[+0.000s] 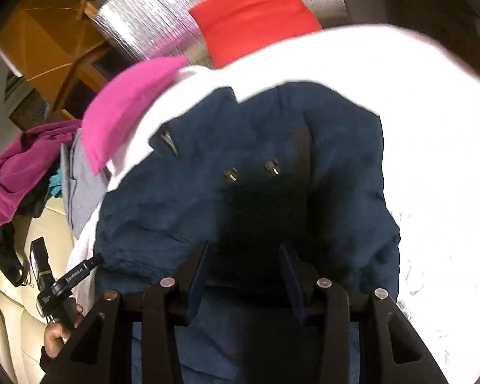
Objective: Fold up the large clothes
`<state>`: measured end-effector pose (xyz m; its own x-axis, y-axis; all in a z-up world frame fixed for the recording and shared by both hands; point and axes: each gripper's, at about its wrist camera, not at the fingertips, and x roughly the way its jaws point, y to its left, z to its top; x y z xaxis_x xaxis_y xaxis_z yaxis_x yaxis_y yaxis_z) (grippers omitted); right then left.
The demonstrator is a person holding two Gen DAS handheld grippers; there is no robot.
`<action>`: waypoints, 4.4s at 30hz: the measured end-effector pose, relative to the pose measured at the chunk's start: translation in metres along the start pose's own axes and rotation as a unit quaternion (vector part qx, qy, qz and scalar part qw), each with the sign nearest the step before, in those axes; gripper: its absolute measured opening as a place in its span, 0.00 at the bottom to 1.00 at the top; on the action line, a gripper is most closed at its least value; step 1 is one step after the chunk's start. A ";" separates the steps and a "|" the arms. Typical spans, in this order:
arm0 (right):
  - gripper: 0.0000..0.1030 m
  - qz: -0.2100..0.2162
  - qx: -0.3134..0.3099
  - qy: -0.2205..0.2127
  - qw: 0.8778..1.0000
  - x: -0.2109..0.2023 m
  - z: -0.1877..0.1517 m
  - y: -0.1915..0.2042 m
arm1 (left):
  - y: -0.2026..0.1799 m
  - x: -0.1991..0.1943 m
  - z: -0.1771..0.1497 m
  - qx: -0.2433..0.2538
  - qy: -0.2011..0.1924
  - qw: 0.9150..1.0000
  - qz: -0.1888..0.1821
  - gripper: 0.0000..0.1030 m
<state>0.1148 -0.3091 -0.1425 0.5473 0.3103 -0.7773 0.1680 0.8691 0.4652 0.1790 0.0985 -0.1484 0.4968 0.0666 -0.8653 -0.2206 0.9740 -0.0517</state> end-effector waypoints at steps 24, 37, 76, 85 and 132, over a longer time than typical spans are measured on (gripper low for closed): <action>0.53 0.063 0.068 -0.070 0.993 -0.069 -0.002 -0.053 | 0.028 -0.040 -0.025 0.005 -0.061 0.998 -0.002 0.84; 0.37 0.035 0.107 -0.040 0.993 0.032 0.082 -0.049 | 0.021 -0.032 -0.008 0.014 -0.067 0.998 0.006 0.84; 0.59 0.088 0.062 -0.045 0.993 -0.116 -0.113 -0.076 | 0.081 -0.116 -0.111 0.029 -0.025 0.999 -0.015 0.84; 0.63 0.102 0.084 -0.001 0.991 -0.111 -0.172 -0.098 | 0.115 -0.133 -0.123 0.020 0.052 0.996 -0.077 0.84; 0.21 0.198 0.087 0.102 0.971 -0.075 -0.235 -0.067 | 0.093 -0.038 -0.168 0.008 0.331 0.904 -0.271 0.34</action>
<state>-0.1300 -0.3000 -0.2149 0.4272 0.6920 -0.5820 0.1236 0.5929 0.7957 -0.0021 0.1505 -0.2040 -0.0841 -0.5605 -0.8239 -0.0816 0.8279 -0.5549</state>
